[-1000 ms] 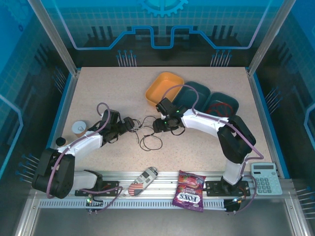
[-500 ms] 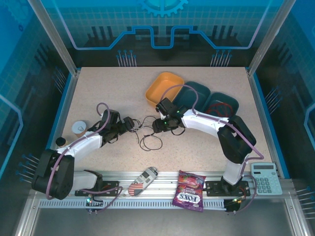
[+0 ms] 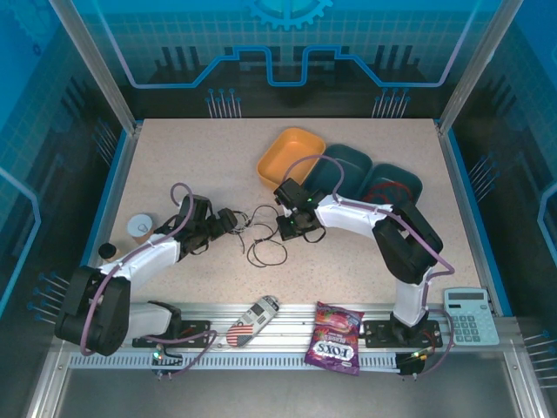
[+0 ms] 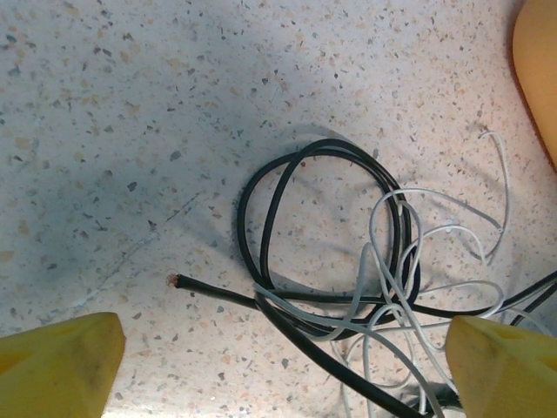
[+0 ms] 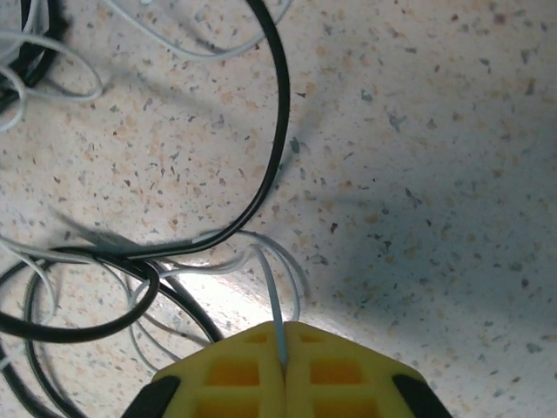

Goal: Untangle the cables

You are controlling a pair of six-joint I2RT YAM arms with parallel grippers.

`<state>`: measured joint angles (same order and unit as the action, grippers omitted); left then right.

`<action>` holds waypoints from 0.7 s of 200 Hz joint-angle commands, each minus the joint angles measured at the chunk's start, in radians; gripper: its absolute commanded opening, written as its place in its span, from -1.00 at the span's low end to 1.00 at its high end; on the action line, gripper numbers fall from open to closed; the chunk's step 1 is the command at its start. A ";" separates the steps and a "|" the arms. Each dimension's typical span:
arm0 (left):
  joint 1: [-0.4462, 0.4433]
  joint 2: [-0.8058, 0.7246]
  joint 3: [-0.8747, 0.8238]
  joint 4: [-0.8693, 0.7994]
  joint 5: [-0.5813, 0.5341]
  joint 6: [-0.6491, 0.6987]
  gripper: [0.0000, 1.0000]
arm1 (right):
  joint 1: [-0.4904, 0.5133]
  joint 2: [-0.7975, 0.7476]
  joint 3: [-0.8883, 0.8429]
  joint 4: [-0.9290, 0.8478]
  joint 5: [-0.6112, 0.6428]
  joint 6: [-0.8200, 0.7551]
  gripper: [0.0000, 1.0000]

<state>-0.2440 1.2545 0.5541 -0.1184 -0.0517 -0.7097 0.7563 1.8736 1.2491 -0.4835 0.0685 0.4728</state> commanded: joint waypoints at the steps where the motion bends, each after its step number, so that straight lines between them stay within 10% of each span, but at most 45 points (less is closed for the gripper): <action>1: 0.010 -0.035 -0.025 0.021 0.036 0.002 0.65 | 0.027 -0.068 0.030 -0.049 0.077 -0.021 -1.00; 94: 0.010 -0.010 -0.037 0.083 0.079 -0.026 -0.22 | 0.152 -0.342 0.192 -0.224 0.350 -0.140 -1.00; 140: 0.009 0.020 -0.036 0.094 0.078 -0.033 -0.25 | 0.178 -0.446 0.295 -0.239 0.384 -0.215 -1.00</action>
<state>-0.2432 1.2518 0.5335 -0.0418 0.0090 -0.7345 0.9161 1.4963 1.4830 -0.6834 0.3969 0.3195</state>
